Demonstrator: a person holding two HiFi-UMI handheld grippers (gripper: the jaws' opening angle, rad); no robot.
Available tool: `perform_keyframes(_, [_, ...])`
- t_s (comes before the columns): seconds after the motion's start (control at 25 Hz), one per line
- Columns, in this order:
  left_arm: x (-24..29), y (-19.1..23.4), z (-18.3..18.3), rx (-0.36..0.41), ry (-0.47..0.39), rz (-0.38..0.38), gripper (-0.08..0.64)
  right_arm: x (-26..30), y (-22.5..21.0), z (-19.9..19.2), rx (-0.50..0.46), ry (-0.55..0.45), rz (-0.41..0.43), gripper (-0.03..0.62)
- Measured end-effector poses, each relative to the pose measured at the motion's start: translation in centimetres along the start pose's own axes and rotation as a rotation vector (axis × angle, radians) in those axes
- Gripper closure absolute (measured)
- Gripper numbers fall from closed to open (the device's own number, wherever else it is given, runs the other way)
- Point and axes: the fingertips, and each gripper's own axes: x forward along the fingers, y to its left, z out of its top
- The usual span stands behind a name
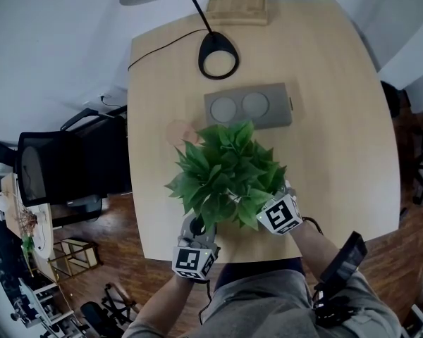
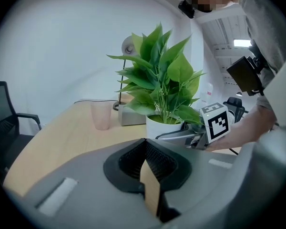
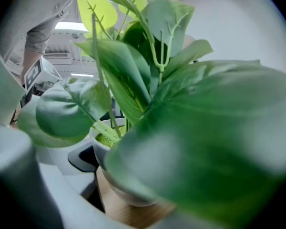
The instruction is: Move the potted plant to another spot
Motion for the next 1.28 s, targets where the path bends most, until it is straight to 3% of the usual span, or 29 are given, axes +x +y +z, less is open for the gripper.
perform_keyframes(0.36, [1.1, -2.0, 3.2, 0.025, -0.061, -0.041, 0.566, -2.7, -1.1, 3.5, 0.014, -0.056, -0.020, 0.057])
perform_keyframes(0.92, [0.5, -8.5, 12.5, 0.033, -0.256, -0.157, 0.566, -11.0, -5.8, 17.3, -0.104, -0.180, -0.117, 0.057])
perform_keyframes(1.28, [-1.7, -8.9, 12.1, 0.035, -0.284, -0.201, 0.566, -12.7, -6.7, 20.4, -0.089, -0.204, -0.176, 0.057])
